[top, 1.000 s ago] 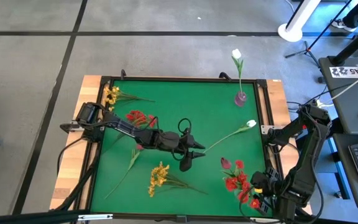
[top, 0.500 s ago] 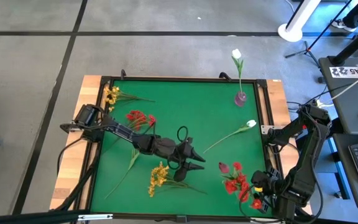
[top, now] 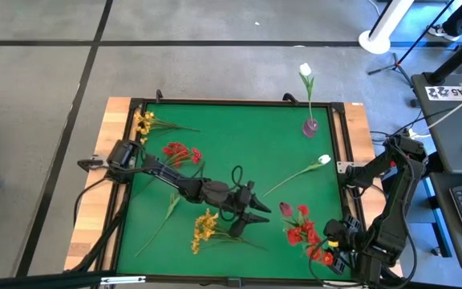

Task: Sort flowers into vase by color
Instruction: Adjust the transparent vase

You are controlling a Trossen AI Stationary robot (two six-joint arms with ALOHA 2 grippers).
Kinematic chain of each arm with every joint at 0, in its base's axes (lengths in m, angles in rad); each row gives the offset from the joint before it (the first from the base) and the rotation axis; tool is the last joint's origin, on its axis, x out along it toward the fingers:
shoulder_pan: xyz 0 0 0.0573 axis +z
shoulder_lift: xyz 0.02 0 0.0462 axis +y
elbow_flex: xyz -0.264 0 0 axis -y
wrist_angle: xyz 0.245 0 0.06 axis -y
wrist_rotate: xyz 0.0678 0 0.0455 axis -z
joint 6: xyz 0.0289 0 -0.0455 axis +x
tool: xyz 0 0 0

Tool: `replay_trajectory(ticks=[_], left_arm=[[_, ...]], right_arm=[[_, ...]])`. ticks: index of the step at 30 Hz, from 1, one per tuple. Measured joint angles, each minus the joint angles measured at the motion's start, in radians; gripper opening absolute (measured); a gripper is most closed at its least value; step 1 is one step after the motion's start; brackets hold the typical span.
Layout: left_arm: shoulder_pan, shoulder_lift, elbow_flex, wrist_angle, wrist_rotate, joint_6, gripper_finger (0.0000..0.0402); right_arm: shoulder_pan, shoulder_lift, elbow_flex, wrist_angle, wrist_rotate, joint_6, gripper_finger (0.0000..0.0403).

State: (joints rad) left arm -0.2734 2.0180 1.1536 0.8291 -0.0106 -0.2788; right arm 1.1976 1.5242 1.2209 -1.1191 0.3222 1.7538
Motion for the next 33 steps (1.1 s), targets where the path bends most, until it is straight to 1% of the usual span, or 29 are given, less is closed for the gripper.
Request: replay_trajectory(ticks=[3,6,9,11,14,16,26,33], left_arm=[[-0.009,0.052,0.067,0.001,0.010,0.013,0.0142],[-0.018,0.107,0.159,0.001,0.047,0.033,0.0142],[-0.027,0.152,0.247,-0.038,0.058,0.057,0.0142],[-0.030,0.167,0.288,-0.074,0.049,0.074,0.0142],[-0.027,0.170,0.328,-0.135,-0.031,0.077,0.0142],[-0.020,0.170,0.339,-0.153,-0.059,0.080,0.0142],[0.005,0.170,0.340,-0.079,-0.059,0.078,0.0142],[0.004,0.170,0.340,-0.064,-0.049,0.079,0.0142]], right_arm=[[0.000,0.000,0.000,0.000,0.000,0.000,0.0296],[0.000,-0.001,0.000,0.000,0.000,0.000,0.0296],[0.000,-0.001,0.000,0.000,0.007,0.000,0.0296],[0.000,-0.001,0.000,0.000,0.010,0.000,0.0296],[0.000,-0.001,0.000,-0.001,0.015,0.000,0.0296],[0.000,-0.001,0.000,-0.001,0.022,0.000,0.0296],[0.000,-0.001,0.000,-0.001,0.034,0.000,0.0296],[0.000,-0.001,0.000,-0.001,0.064,-0.004,0.0296]])
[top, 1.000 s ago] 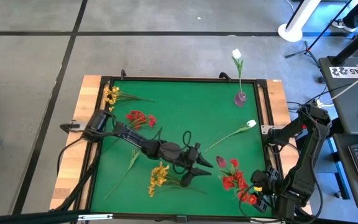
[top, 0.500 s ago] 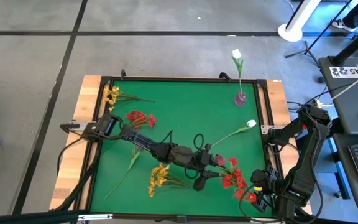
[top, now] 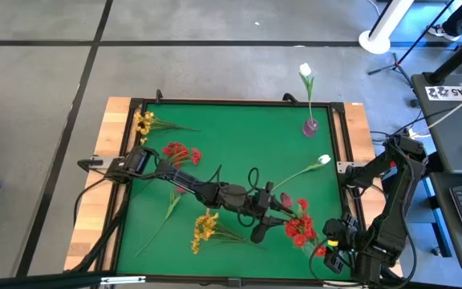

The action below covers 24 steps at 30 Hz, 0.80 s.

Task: Sort flowers into vase by color
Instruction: Adjust the transparent vase

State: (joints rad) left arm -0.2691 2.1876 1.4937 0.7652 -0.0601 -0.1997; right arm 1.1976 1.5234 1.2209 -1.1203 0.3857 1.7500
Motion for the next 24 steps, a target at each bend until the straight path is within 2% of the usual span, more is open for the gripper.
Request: replay_trajectory(ticks=[9,14,20,24], left_arm=[[-0.002,0.000,0.000,0.062,0.002,0.030,0.0109],[-0.002,0.000,0.016,0.057,0.002,0.039,0.0075],[-0.002,0.000,0.041,0.031,0.002,0.054,0.0013],[-0.002,0.000,0.045,0.033,0.002,0.055,0.0007]], right_arm=[[0.000,0.000,0.000,0.010,0.007,0.000,0.0296],[0.000,0.000,0.000,0.012,0.021,-0.001,0.0296],[0.000,0.000,0.000,0.013,0.026,-0.002,0.0296],[0.000,0.000,0.000,0.014,0.027,-0.003,0.0296]])
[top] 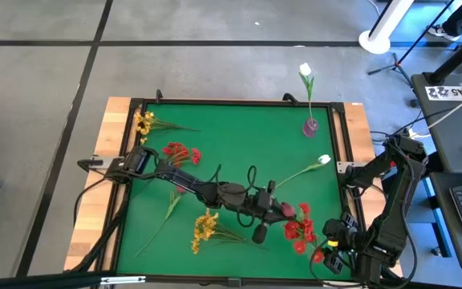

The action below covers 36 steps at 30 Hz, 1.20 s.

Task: Sort flowers into vase by color
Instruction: Adjust the transparent vase

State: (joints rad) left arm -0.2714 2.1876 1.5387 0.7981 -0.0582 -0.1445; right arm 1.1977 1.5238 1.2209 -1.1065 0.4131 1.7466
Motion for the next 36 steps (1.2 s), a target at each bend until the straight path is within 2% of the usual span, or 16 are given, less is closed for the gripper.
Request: replay_trajectory(ticks=[5,14,22,27,33,36], left_arm=[[0.000,0.000,0.000,-0.002,0.000,0.000,0.0003],[0.003,0.000,0.000,-0.004,0.000,0.024,0.0001],[0.005,0.000,0.000,-0.004,0.000,0.024,0.0000],[0.005,0.000,0.000,-0.004,0.000,0.024,0.0000],[0.005,0.000,0.007,-0.010,0.000,0.024,0.0000],[0.006,0.000,0.048,-0.081,0.021,0.024,0.0000]], right_arm=[[0.000,0.000,0.000,-0.004,0.049,-0.006,0.0296],[0.000,0.000,0.000,-0.067,0.072,-0.019,0.0296],[0.000,0.000,0.000,-0.020,-0.035,-0.017,0.0296],[0.000,0.000,-0.001,0.000,-0.040,-0.016,0.0296],[-0.016,0.000,-0.072,0.051,-0.087,0.011,0.0296],[-0.015,0.001,-0.121,0.118,-0.092,0.011,0.0296]])
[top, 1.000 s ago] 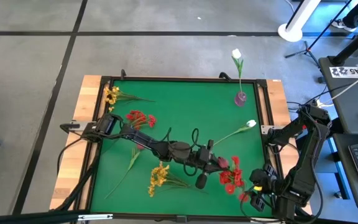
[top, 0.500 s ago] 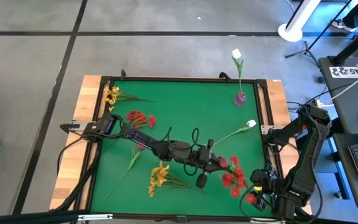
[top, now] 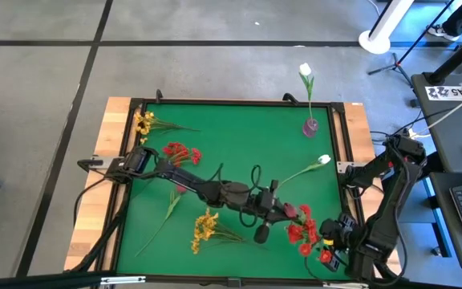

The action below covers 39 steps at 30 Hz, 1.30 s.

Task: Sort flowers into vase by color
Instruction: Adjust the transparent vase

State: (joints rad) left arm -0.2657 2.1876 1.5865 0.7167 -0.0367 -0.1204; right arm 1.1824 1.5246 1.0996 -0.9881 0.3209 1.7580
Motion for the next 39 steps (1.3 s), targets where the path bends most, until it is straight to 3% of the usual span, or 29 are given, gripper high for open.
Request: replay_trajectory(ticks=[6,14,24,28,34,39], left_arm=[[-0.001,0.000,0.087,-0.150,0.005,0.049,0.0000],[0.016,0.000,0.090,-0.212,0.032,0.003,0.0000],[0.017,0.000,0.089,-0.212,0.057,0.000,0.0000],[0.017,0.000,0.089,-0.212,0.057,0.007,0.0000],[0.017,0.000,0.089,-0.212,0.057,0.019,0.0000],[0.017,0.000,0.089,-0.211,0.057,0.019,0.0000]], right_arm=[[0.000,0.000,-0.059,0.079,0.022,0.000,0.0296],[-0.009,0.000,-0.066,0.045,0.152,-0.001,0.0296],[-0.072,0.000,-0.066,-0.013,0.160,-0.062,0.0293],[-0.089,0.000,-0.066,-0.015,0.168,-0.090,0.0261],[-0.092,0.000,-0.066,-0.048,0.205,-0.094,0.0169],[-0.092,0.000,-0.066,-0.064,0.226,-0.093,0.0168]])
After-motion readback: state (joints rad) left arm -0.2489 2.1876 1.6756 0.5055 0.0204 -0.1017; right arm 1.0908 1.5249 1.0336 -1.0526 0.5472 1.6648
